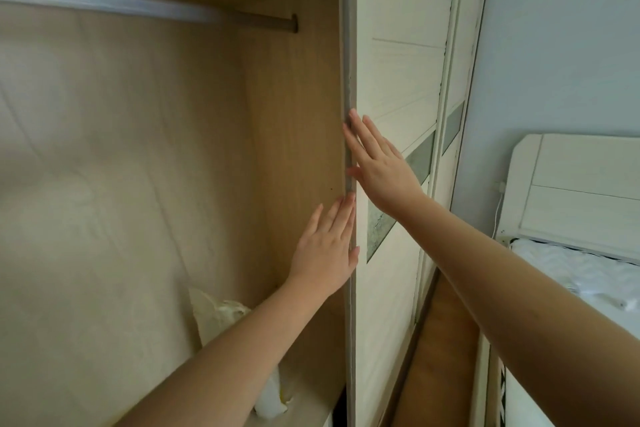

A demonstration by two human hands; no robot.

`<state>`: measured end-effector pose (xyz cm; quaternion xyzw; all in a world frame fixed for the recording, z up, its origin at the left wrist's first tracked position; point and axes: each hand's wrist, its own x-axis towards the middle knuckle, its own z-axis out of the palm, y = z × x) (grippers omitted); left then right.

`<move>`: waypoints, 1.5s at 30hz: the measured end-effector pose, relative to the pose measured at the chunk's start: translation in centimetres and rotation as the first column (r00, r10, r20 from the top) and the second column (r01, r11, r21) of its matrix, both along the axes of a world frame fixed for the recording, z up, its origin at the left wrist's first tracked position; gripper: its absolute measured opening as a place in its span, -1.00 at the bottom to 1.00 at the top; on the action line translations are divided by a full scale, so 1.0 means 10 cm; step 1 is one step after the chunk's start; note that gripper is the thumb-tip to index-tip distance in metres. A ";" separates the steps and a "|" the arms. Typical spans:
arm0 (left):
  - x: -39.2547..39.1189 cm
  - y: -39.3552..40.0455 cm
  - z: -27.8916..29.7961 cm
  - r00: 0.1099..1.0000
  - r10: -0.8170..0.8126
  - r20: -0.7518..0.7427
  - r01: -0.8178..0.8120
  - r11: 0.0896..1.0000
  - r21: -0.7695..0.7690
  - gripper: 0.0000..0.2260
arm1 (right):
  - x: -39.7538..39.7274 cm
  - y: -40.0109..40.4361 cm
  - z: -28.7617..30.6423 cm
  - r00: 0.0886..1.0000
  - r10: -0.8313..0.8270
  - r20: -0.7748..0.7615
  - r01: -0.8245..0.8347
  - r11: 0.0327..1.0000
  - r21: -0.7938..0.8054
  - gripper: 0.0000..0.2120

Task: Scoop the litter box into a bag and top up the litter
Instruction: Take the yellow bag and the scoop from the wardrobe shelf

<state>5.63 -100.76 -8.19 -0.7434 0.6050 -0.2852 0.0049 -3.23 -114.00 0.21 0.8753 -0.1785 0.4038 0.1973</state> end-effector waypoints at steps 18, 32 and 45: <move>0.25 0.02 0.04 0.993 0.009 -0.114 -0.003 0.999 0.050 -0.34 | 0.10 0.07 0.01 0.977 -0.212 0.035 0.203 0.963 0.180 -0.38; 1.07 1.65 -0.31 0.911 0.387 -0.143 -0.402 0.911 -0.090 -0.40 | 1.03 0.97 -0.59 0.984 0.141 0.106 -0.166 0.945 0.283 -0.50; 1.43 2.86 -1.34 0.571 0.699 -0.431 -0.791 0.610 -0.058 -0.45 | 1.92 2.34 -1.45 0.895 0.441 0.064 -0.425 0.802 0.420 -0.53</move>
